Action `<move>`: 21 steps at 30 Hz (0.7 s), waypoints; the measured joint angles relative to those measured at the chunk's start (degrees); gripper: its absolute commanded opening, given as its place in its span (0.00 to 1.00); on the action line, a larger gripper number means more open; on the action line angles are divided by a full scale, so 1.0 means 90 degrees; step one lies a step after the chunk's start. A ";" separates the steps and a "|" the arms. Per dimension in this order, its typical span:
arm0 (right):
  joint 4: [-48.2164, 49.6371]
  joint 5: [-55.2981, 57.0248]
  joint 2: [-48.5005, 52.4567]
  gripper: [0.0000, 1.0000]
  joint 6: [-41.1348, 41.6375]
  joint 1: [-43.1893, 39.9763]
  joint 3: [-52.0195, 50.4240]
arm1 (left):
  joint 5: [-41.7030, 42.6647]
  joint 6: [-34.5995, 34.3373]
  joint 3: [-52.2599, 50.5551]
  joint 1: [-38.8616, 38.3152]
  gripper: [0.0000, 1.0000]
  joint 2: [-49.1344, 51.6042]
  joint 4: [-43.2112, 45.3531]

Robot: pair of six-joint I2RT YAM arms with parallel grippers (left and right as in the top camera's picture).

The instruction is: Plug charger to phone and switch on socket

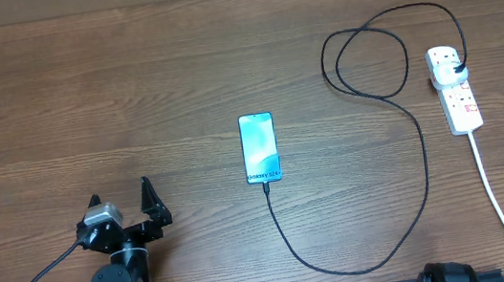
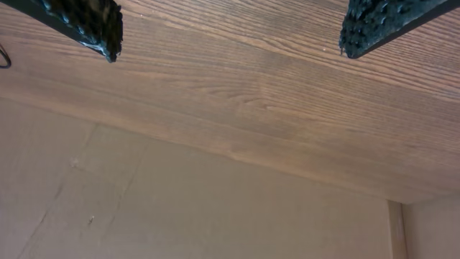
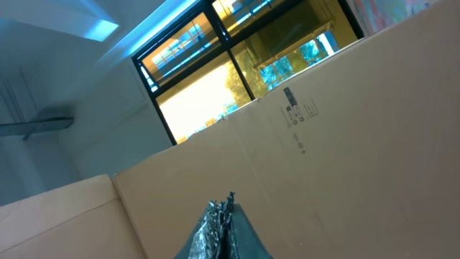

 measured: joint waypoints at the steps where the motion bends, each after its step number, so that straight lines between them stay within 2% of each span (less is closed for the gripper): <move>1: 0.0000 0.0002 0.0000 0.04 0.0002 0.0000 0.0000 | 0.0000 0.0000 0.0000 0.0000 1.00 0.0000 0.0000; 15: 0.0092 0.0000 -0.0012 0.04 0.0000 0.0000 -0.0102 | 0.0002 0.0027 0.0000 0.0000 1.00 0.0000 0.0000; 21: 0.0158 0.0000 -0.0012 0.04 0.0002 0.0000 -0.0255 | 0.0056 0.0801 0.0000 0.0000 1.00 0.0000 -0.0002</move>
